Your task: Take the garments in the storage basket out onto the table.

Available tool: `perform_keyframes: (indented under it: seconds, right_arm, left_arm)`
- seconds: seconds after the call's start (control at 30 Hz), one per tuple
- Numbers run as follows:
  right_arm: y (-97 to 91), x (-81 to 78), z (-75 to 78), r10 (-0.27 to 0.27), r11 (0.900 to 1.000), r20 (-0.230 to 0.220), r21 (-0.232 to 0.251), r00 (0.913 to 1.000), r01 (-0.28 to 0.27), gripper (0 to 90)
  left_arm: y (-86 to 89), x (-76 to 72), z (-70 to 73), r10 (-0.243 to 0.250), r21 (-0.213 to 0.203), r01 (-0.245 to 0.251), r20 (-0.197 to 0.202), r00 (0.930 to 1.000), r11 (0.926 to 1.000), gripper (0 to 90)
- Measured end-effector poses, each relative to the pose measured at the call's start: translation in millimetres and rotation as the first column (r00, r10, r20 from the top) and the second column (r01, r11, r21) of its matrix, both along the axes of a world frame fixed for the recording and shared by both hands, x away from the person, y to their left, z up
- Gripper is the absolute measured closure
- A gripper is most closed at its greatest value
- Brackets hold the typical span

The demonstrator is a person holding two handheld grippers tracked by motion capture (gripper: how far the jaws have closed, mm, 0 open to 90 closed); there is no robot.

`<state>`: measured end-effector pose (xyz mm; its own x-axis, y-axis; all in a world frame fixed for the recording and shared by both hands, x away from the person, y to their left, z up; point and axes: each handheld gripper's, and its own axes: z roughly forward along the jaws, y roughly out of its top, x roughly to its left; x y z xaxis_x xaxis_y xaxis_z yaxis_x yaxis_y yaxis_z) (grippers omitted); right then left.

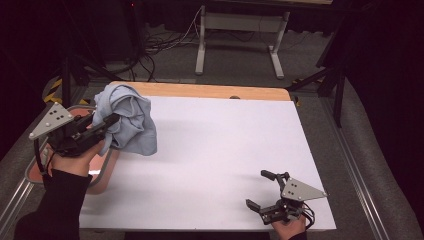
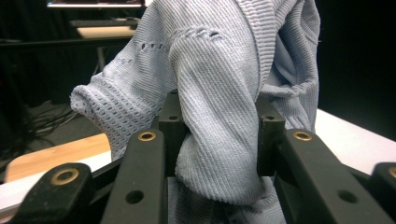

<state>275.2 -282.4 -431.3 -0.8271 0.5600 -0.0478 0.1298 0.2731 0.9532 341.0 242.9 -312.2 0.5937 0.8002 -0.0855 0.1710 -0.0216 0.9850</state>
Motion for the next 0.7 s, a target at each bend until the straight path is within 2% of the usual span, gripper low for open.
perform_keyframes:
  seconds: [0.03,0.17,0.33,0.47,0.7]
  right_arm:
    - [0.0,0.0,0.0,0.000,1.0000,0.000,0.000,1.0000,0.000,0.1]
    - [-0.5,0.0,0.0,-0.001,1.0000,0.001,0.001,1.0000,0.001,0.1]
    - [-0.7,-0.6,0.5,0.001,1.0000,0.002,-0.001,1.0000,-0.001,0.1]
    - [-0.3,-0.6,0.4,0.001,1.0000,0.002,-0.001,1.0000,-0.001,0.1]
    - [-1.1,-0.9,0.9,0.002,1.0000,0.005,0.001,1.0000,-0.002,0.1]
  left_arm:
    - [0.0,0.0,0.0,0.000,0.000,0.000,0.000,1.0000,1.0000,65.4]
    - [-11.7,-0.3,-5.6,-0.052,-0.008,0.052,0.035,0.9981,0.9986,65.1]
    - [-29.3,-0.5,-13.1,-0.114,-0.033,0.115,0.023,0.9932,0.9928,65.1]
    - [-41.4,-0.5,-15.7,-0.144,-0.044,0.145,0.024,0.9893,0.9885,65.0]
    - [-58.8,1.7,-17.6,-0.183,-0.035,0.183,0.022,0.9829,0.9824,64.8]
